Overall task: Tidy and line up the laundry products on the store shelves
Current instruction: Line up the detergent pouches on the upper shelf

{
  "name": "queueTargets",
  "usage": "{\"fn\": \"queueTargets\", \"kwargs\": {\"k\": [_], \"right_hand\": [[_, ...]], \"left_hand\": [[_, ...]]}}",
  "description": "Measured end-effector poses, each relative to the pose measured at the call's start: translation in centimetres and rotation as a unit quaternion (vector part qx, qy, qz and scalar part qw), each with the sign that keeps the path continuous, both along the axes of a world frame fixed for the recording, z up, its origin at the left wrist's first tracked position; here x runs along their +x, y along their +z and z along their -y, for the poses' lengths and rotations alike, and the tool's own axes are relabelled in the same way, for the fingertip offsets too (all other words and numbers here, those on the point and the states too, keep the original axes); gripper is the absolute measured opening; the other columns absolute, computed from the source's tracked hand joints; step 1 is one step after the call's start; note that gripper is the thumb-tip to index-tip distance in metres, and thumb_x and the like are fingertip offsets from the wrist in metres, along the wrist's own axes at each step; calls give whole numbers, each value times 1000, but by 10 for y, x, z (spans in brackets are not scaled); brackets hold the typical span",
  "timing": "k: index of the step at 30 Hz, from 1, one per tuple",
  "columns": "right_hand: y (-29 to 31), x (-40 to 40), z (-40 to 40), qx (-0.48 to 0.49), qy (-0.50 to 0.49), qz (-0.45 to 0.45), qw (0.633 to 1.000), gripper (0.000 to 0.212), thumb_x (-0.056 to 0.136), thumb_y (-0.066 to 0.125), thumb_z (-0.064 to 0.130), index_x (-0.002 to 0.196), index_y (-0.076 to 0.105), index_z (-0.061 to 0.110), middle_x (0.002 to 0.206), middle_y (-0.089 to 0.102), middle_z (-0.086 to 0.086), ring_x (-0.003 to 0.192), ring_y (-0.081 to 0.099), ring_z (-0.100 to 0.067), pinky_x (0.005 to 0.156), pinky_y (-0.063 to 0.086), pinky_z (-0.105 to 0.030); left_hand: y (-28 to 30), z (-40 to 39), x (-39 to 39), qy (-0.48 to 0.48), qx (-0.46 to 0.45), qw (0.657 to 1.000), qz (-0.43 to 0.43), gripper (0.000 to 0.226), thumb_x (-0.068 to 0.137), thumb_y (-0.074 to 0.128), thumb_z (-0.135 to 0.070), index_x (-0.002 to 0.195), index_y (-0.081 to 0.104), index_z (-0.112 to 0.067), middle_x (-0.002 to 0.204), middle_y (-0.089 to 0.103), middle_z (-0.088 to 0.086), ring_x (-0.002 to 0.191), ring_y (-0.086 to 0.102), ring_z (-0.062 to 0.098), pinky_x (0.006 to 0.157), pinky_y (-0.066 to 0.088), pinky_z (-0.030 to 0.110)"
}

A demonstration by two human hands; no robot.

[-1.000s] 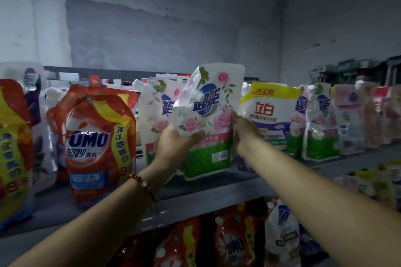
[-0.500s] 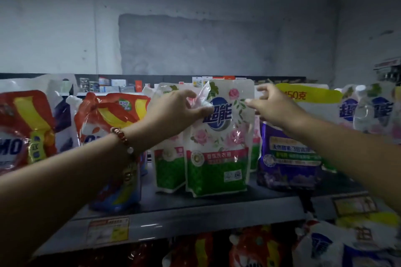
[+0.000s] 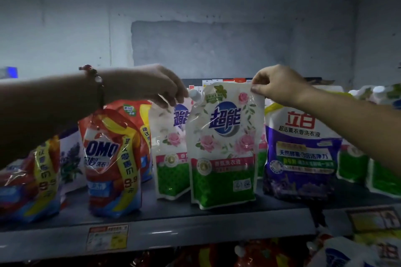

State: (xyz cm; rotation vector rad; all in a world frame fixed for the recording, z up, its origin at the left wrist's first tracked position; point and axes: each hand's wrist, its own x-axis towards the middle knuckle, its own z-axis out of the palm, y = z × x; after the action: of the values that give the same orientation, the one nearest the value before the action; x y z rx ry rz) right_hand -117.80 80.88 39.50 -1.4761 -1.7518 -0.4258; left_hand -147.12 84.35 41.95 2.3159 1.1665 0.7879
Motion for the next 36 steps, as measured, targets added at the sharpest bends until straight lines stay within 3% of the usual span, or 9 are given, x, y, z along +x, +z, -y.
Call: {"fn": "queueTargets", "kwargs": {"k": [2, 5, 8, 11, 15, 22, 28, 32, 36], "right_hand": [[-2, -4, -6, 6, 11, -12, 1000, 10, 91, 66, 29, 96, 69, 22, 90, 66, 4, 78, 59, -11, 61, 43, -25], [5, -11, -10, -12, 3, 3, 1000, 11, 91, 67, 28, 96, 70, 20, 92, 66, 3, 82, 60, -13, 65, 46, -27], [9, -3, -2, -19, 10, 24, 999, 9, 90, 68, 25, 95, 71, 18, 90, 68, 4, 75, 59, -8, 66, 49, -26], [0, 10, 7, 12, 47, 10, 999, 7, 91, 68, 25, 95, 71, 20, 88, 70, 4, 77, 63, -9, 69, 52, -28], [-8, 15, 1, 32, 42, -1, 999, 10, 91, 67, 28, 97, 73, 23, 92, 71, 6, 88, 65, -12, 79, 53, -32], [-3, 9, 1, 15, 31, 1, 999, 11, 93, 65, 29, 98, 71, 22, 89, 67, 6, 82, 60, -10, 64, 45, -21], [-18, -24, 15, 91, -49, 114, 988, 38, 94, 56, 33, 128, 60, 19, 119, 66, -5, 109, 60, -23, 91, 51, -40], [-31, -77, 34, 75, -17, 250, 965, 61, 95, 54, 43, 147, 40, 16, 148, 47, -5, 137, 40, -20, 114, 28, -37], [-39, -139, 49, 60, 58, 260, 962, 64, 94, 51, 50, 150, 36, 21, 152, 41, 1, 142, 32, -15, 111, 17, -22]], "left_hand": [[3, 3, -4, -24, -40, 999, 28, 21, 88, 69, -21, 108, 68, -15, 104, 70, 15, 80, 68, 22, 64, 59, 32], [-9, 13, 17, 1, 28, 995, -100, 49, 79, 62, -60, 111, 65, -23, 107, 69, 4, 93, 67, 21, 72, 60, 36], [-26, 10, 35, 13, 73, 996, -53, 33, 82, 74, -36, 106, 68, -14, 95, 75, 5, 83, 73, 21, 71, 62, 36], [-22, -2, 28, -30, -29, 999, 24, 29, 88, 70, -21, 112, 64, -7, 97, 76, 9, 86, 75, 21, 69, 61, 31], [-14, -16, 28, -80, -133, 988, 11, 30, 89, 61, -26, 111, 64, -5, 94, 73, 5, 85, 67, 18, 82, 52, 31], [-2, -14, 28, 35, 63, 993, -98, 25, 89, 70, -30, 98, 75, -7, 73, 71, 2, 67, 59, 18, 62, 51, 30], [-20, 11, -11, 78, 325, 906, -259, 89, 69, 35, -81, 141, 51, -31, 129, 64, -2, 105, 63, 14, 96, 52, 36], [-22, 31, -62, 85, 351, 889, -280, 84, 72, 33, -80, 147, 39, -42, 141, 54, -6, 119, 57, 16, 97, 47, 32], [-22, 31, -126, 86, 234, 925, -286, 89, 64, 44, -93, 143, 39, -51, 131, 50, -24, 111, 57, 3, 84, 48, 20]]}}
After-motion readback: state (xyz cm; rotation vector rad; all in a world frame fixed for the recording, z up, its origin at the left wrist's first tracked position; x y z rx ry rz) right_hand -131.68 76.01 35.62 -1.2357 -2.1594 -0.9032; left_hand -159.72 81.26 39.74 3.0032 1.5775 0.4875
